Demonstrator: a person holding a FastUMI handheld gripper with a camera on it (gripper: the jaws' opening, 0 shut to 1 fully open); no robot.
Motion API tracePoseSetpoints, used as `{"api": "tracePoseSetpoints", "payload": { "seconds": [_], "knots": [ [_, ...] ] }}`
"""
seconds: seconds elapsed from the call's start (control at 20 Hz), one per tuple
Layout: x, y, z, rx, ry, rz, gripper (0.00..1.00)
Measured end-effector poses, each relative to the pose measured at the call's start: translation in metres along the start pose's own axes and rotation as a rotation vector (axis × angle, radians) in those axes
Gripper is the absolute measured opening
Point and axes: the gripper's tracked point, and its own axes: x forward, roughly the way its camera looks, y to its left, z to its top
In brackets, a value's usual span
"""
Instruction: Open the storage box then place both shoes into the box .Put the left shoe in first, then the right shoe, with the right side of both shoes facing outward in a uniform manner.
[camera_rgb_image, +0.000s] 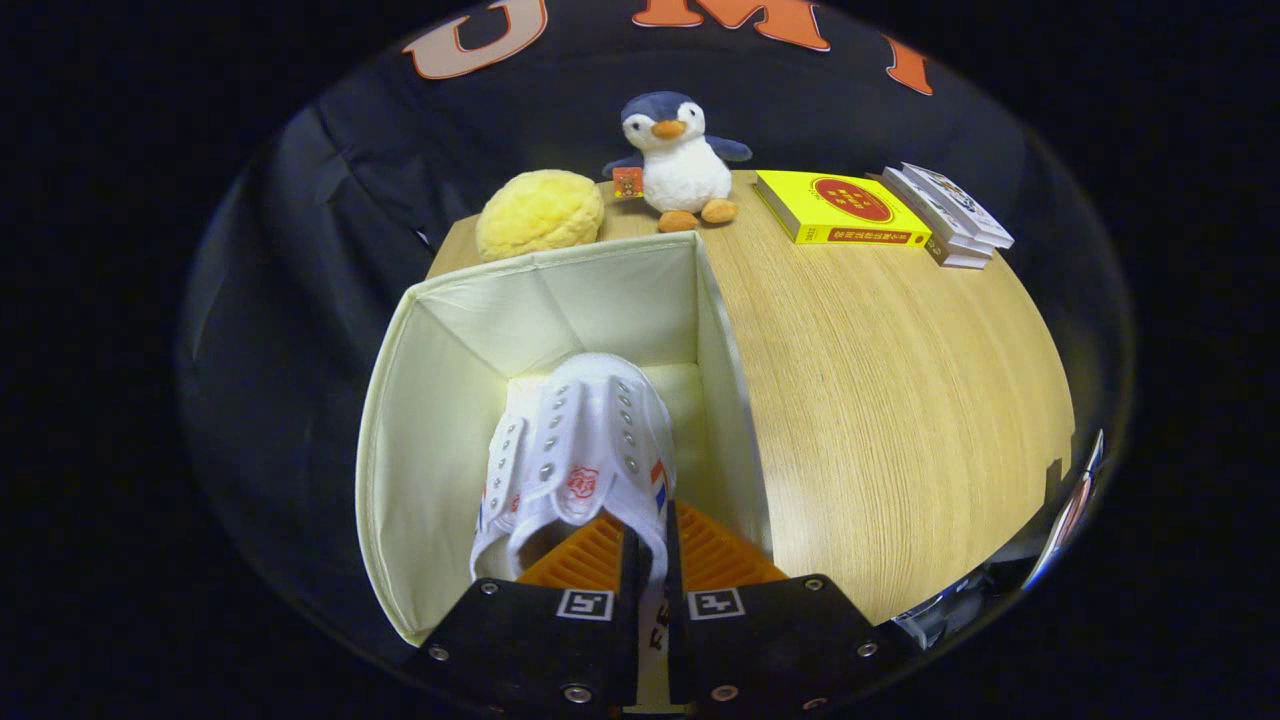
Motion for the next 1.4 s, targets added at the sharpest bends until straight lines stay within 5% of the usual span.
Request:
{"api": "tracePoseSetpoints", "payload": {
  "seconds": [0.45,0.8,1.4],
  "knots": [
    [-0.046,-0.007,0.037,-0.027,-0.142,0.231,0.33],
    [-0.094,-0.063,0.091,-0.047,-0.398,0.314,0.69],
    [-0.171,-0.218,0.171,-0.067,-0.854,0.241,0.91]
  ]
}}
